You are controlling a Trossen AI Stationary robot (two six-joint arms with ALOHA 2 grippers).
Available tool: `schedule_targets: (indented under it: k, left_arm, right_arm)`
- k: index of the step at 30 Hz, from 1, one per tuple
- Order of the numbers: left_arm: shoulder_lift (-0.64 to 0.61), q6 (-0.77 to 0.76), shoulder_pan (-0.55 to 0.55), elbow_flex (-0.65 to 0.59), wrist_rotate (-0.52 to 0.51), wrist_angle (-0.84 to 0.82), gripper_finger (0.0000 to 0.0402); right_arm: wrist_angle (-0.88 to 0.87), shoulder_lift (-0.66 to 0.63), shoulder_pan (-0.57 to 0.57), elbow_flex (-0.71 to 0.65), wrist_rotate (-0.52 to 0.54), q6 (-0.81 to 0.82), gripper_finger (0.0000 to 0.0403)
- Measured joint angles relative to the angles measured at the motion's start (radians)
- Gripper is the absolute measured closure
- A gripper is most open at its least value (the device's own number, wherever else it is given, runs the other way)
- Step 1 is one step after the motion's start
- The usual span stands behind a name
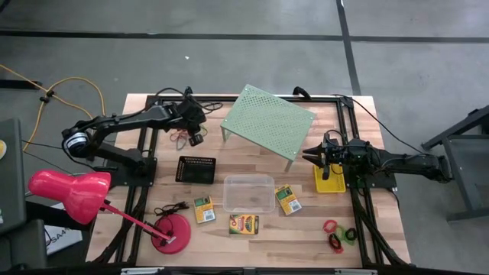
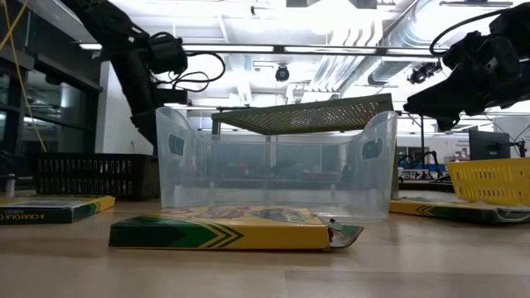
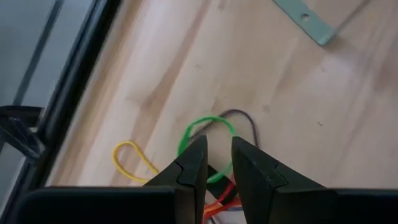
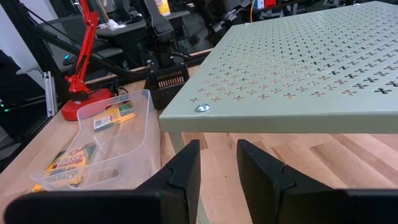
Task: Pick & Place Office Desk Supplies
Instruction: Put the green rubber band into the black bin
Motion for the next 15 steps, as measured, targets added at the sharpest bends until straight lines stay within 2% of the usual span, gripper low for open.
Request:
schedule_targets:
  k: [15]
  left_arm:
    - [0.0, 0.115, -0.037, 0.0, 0.016, 0.0, 0.0334]
  right_arm:
    - [0.0, 0.0, 0.0, 0.0, 0.0, 0.0, 0.0309]
